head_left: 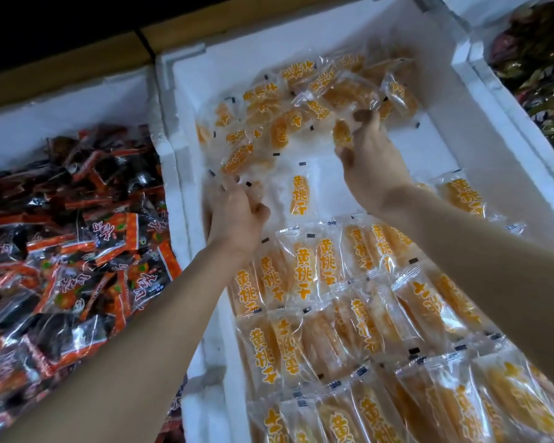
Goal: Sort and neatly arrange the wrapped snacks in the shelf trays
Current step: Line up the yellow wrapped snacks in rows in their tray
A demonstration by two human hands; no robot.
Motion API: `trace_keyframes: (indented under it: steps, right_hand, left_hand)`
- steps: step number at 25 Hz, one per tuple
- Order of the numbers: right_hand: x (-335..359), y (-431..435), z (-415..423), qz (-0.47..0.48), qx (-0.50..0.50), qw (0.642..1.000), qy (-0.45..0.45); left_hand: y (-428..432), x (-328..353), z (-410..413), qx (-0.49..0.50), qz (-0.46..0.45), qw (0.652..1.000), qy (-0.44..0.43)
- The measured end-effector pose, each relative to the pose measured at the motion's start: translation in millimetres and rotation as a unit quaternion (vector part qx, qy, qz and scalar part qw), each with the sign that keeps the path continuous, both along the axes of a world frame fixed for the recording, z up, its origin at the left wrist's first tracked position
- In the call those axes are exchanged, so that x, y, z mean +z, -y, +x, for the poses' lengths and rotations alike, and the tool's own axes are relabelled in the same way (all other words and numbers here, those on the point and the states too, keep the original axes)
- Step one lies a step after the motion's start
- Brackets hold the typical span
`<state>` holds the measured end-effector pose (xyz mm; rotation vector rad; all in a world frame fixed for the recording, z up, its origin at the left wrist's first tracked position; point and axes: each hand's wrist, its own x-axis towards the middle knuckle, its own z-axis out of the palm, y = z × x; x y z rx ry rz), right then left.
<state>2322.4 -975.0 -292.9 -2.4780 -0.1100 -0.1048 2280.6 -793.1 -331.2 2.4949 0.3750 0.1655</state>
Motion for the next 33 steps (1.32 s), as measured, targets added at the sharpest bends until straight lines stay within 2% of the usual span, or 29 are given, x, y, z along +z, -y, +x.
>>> trace_keyframes:
  steps: [2, 4, 7, 11, 16, 19, 24, 28, 30, 33]
  right_hand:
    - [9.4, 7.9, -12.2, -0.011, 0.033, 0.999, 0.042]
    - [18.6, 12.1, -31.6, 0.007, 0.077, 0.996, 0.038]
    - [29.0, 7.2, -73.3, 0.108, 0.107, 0.987, -0.041]
    - [9.6, -12.9, -130.0, 0.127, 0.151, 0.973, -0.124]
    - [-18.0, -43.9, -164.2, 0.116, 0.203, 0.964, -0.126]
    - [-18.8, -45.3, -167.5, 0.100, 0.190, 0.970, -0.115]
    - [-5.2, -43.1, -169.7, 0.158, 0.169, 0.969, -0.082]
    - [-7.8, -63.2, -155.0, 0.114, 0.198, 0.970, -0.081]
    - [-5.8, -62.9, -148.4, 0.138, 0.182, 0.968, -0.105]
    - [-4.4, -54.5, -152.4, 0.113, 0.240, 0.952, -0.155]
  left_hand:
    - [5.8, 11.7, -10.6, -0.004, 0.037, 0.998, 0.045]
    - [13.4, 25.4, -25.0, -0.029, 0.033, 0.995, 0.088]
    - [18.2, 46.7, -49.6, -0.032, -0.048, 0.992, 0.116]
    - [15.7, 62.5, -92.5, -0.062, -0.033, 0.984, 0.162]
    - [8.9, 72.0, -136.2, -0.079, -0.051, 0.983, 0.157]
    - [2.9, 79.3, -140.9, -0.060, -0.065, 0.980, 0.177]
    - [-3.3, 83.8, -149.6, -0.051, -0.099, 0.978, 0.175]
    - [-2.3, 81.8, -157.6, -0.038, -0.131, 0.980, 0.143]
    - [-2.1, 81.1, -159.1, -0.030, -0.151, 0.979, 0.137]
    - [-4.1, 79.9, -161.2, -0.013, -0.172, 0.977, 0.127]
